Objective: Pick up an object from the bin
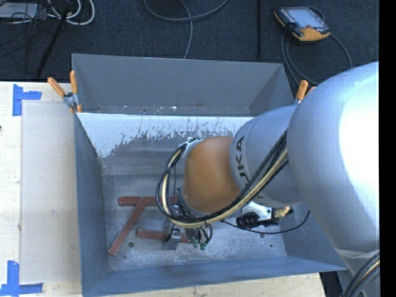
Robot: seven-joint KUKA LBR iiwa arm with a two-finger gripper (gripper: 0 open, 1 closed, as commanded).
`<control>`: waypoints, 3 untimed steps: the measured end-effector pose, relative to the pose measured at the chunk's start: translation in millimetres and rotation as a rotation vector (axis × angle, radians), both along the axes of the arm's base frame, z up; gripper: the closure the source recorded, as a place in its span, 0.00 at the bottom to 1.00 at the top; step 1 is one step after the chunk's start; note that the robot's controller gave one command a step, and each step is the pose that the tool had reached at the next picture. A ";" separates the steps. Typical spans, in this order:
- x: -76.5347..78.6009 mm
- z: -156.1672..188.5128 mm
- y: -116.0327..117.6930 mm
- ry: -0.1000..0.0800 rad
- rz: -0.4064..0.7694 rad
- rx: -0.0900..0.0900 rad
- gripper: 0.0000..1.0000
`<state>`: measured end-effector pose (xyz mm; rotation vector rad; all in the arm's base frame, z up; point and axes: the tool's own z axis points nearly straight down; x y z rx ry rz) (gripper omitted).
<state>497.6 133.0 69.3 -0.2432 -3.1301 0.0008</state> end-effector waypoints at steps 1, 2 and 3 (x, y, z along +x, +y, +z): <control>0.0 0.0 0.0 0.000 0.000 0.000 1.00; -0.2 1.1 -0.1 0.000 -0.001 0.000 1.00; -1.4 7.4 -0.6 0.004 -0.002 -0.001 1.00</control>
Offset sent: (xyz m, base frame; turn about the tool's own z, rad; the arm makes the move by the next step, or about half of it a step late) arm 0.0000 0.0001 0.0132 0.0000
